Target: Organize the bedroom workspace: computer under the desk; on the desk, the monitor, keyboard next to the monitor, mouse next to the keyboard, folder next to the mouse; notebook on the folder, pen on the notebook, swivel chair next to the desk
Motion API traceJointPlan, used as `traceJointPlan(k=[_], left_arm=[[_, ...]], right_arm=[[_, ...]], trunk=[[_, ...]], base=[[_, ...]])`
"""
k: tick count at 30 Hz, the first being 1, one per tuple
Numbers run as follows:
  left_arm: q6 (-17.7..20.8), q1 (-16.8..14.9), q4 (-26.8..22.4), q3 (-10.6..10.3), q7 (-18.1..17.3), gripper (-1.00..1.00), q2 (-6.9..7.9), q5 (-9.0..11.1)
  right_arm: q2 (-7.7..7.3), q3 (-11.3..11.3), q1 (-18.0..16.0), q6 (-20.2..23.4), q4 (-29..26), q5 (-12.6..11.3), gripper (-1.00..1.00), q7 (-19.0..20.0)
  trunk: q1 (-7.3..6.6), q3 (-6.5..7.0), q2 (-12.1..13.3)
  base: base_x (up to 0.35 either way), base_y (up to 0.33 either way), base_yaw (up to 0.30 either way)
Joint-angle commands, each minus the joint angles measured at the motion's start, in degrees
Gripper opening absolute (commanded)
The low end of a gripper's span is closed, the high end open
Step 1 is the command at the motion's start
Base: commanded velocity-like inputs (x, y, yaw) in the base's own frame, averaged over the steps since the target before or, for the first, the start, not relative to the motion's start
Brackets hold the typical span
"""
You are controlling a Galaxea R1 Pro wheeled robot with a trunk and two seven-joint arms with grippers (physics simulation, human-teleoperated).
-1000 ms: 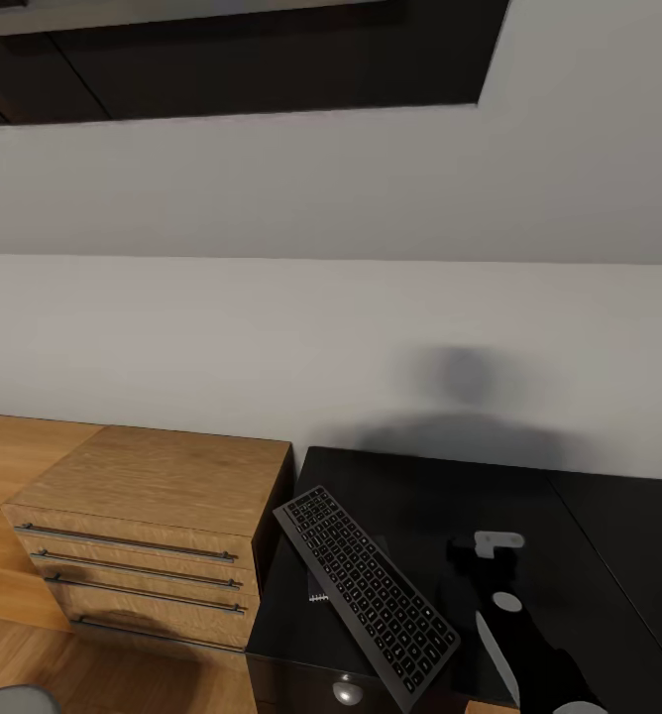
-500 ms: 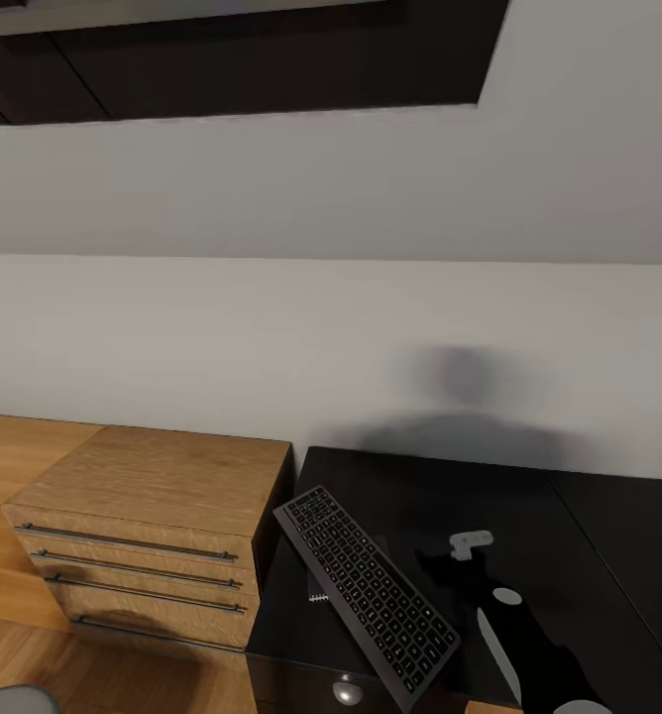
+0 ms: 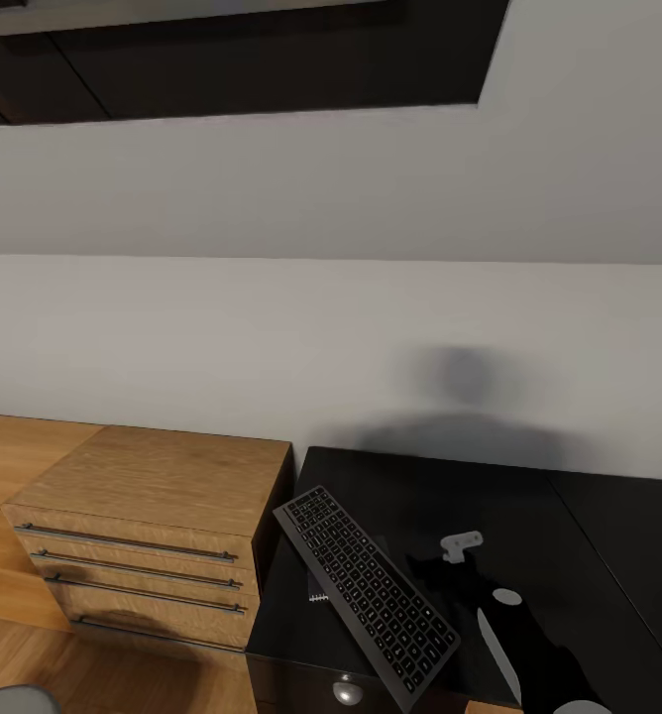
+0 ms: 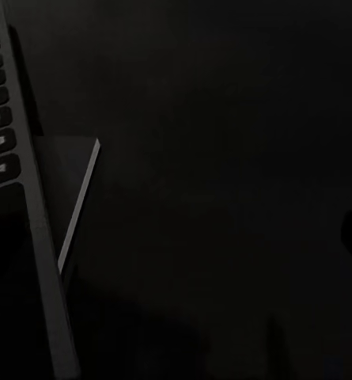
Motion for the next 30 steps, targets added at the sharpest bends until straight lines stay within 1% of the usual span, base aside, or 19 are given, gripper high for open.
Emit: traceJointPlan(k=[1,16,26,30], left_arm=[[-0.2,-0.04,0.02,-0.45,0.25,1.0,0.01,0.49],[-0.2,-0.04,0.02,-0.47,0.26,1.0,0.01,0.49],[-0.2,-0.04,0.0,-0.47,0.25,1.0,0.01,0.49],[-0.2,-0.04,0.03,-0.44,0.25,1.0,0.01,0.49]], right_arm=[[0.01,-0.14,-0.02,0.3,-0.09,0.35,1.0,0.42],[0.01,-0.14,-0.02,0.16,0.09,0.38,1.0,0.8],[0.01,-0.06,-0.03,0.01,0.21,0.38,1.0,0.88],[0.02,-0.05,-0.02,-0.01,0.28,0.38,1.0,1.05]], trunk=[[0.0,-0.07,-0.05],[0.0,-0.07,-0.05],[0.0,-0.07,-0.05],[0.0,-0.07,-0.05]], base=[[0.0,0.0,0.0],[0.0,0.008,0.0],[0.0,0.204,0.0],[0.0,0.078,0.0]])
